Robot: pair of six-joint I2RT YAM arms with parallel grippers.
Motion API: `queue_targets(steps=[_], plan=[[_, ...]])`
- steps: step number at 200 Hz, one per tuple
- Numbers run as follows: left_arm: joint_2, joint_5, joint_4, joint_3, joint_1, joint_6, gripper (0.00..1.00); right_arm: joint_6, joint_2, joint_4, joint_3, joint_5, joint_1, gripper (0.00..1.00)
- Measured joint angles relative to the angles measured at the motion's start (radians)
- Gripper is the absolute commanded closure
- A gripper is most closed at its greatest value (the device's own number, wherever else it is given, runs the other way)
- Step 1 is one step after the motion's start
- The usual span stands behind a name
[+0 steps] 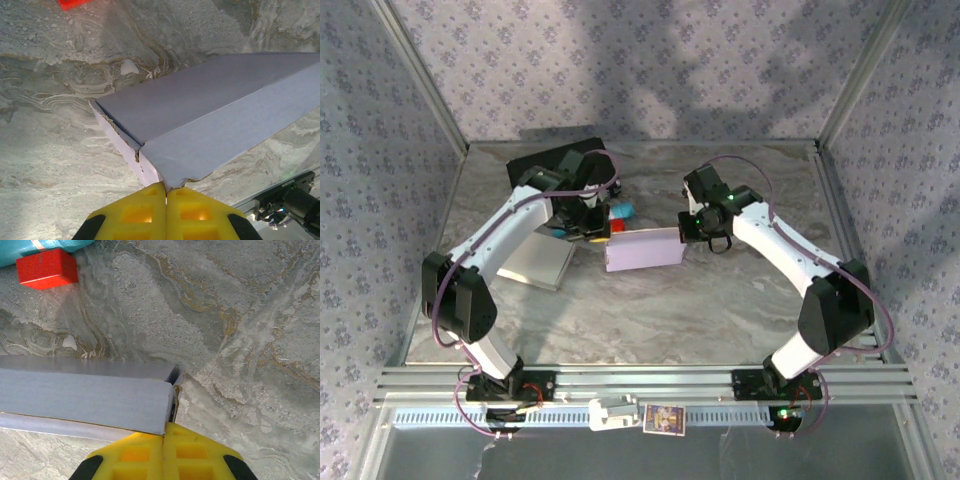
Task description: Fold the paper box
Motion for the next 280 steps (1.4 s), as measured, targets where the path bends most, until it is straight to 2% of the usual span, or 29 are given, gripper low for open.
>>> queue_targets(steps=[95,280], plan=[[0.0,0.088,0.005,-0.005,0.042,-0.025,1.0,-0.033,0.036,-0.027,0.045,-0.053,-0.02,1.0],[-0.009,0.147,0.047,-0.097,0.076,-0.041,1.0,-0.069,0.071,-0.067,0.093,-0.104,-0.032,1.0]])
